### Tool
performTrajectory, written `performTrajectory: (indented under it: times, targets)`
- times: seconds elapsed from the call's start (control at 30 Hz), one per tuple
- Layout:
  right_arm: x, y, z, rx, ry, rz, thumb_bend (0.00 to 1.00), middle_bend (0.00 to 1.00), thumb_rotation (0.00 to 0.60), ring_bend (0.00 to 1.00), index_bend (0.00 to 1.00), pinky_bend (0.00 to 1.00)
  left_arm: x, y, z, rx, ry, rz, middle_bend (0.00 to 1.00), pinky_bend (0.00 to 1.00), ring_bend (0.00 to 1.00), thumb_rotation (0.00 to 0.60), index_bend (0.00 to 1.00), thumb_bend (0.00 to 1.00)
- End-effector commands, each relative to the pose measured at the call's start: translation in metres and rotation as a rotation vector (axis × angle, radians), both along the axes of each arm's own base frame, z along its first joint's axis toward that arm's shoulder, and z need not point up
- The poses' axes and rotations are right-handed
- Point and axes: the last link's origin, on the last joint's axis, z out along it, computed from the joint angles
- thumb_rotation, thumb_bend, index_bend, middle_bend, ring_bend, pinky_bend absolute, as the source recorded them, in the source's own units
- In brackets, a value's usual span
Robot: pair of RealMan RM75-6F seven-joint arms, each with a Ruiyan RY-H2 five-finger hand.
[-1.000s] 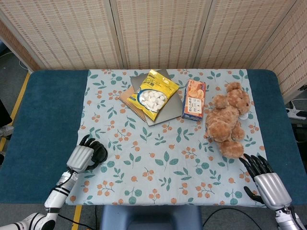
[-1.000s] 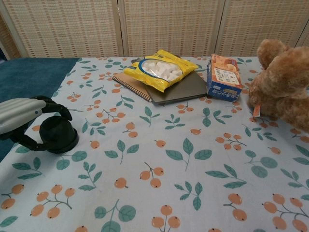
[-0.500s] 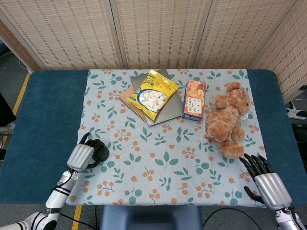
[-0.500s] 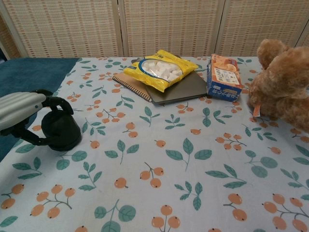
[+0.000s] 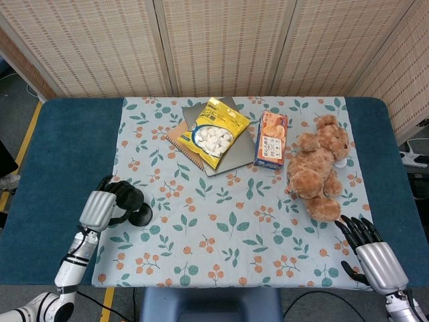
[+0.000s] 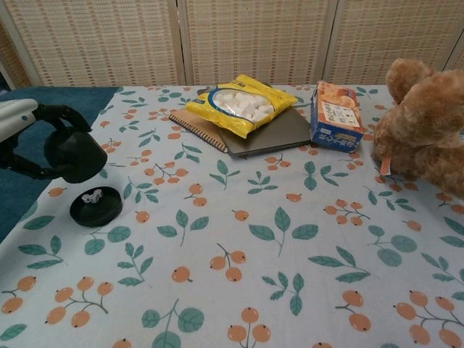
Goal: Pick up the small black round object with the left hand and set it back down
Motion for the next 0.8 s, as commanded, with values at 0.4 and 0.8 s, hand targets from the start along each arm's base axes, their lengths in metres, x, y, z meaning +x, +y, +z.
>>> performTrajectory:
  times: [0.4,0.8]
  targets:
    - [0.001,0.003,0.000,0.001,0.003,0.007,0.22,0.00,0.600,0.00,0.00,0.00,-0.053,0.004,-0.001,-0.072,0.162,0.125,0.36,0.09,0.23,0.600,0.38,0.54]
    - [0.003,0.006,0.001,0.009,-0.008,0.019,0.22,0.00,0.600,0.00,0.00,0.00,-0.054,0.002,0.002,-0.083,0.193,0.142,0.00,0.03,0.00,0.600,0.00,0.36]
